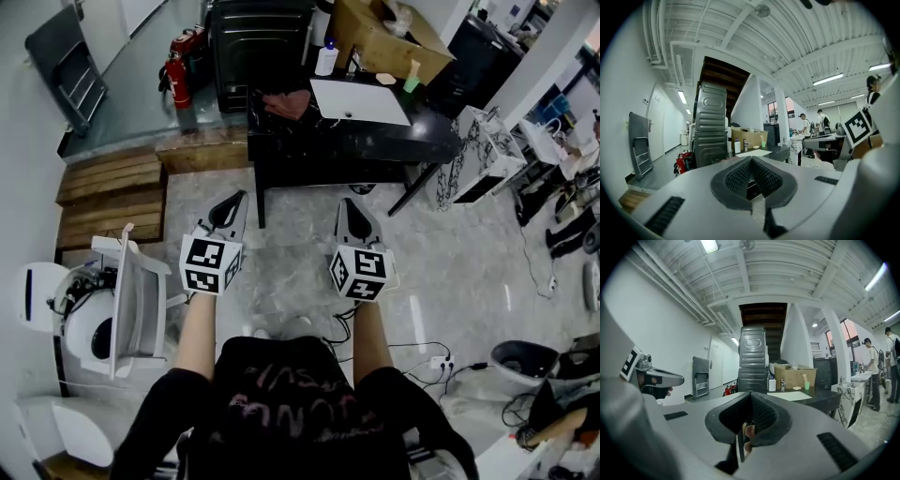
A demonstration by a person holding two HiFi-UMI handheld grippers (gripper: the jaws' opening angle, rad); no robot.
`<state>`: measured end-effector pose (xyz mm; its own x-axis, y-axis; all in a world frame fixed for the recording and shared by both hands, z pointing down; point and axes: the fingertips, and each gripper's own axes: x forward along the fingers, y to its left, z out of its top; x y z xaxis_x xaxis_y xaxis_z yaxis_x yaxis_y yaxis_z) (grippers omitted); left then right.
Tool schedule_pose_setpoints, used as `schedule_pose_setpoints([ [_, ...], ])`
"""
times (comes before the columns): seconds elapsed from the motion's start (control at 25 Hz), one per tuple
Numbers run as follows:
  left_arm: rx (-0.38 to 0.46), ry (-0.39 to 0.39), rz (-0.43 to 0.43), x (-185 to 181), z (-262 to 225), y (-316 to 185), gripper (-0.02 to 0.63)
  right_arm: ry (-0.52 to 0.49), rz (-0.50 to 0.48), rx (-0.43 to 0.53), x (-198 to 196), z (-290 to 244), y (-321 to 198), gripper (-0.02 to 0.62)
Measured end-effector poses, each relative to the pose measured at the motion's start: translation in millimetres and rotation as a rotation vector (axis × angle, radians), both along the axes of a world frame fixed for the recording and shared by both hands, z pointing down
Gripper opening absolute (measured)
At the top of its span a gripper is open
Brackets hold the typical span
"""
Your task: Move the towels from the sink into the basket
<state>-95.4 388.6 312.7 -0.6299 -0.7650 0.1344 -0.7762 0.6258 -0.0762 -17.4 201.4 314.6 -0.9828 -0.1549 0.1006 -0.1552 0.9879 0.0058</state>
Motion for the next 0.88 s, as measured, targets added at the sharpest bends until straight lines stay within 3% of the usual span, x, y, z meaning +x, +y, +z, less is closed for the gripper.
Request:
schedule_pose_setpoints([
  [0.6, -0.041, -0.004, 0.027, -23.5, 15.5, -14.7, 0.005, 0.0, -0.021, -0.037, -39.2, 10.1, -13.0, 0.014],
  [0.88, -0.041, 0.027, 0.01, -62.7, 24.9, -31.6, 0.005, -0.036, -0.032, -0.04, -76.7, 10.8, -31.0, 0.014],
])
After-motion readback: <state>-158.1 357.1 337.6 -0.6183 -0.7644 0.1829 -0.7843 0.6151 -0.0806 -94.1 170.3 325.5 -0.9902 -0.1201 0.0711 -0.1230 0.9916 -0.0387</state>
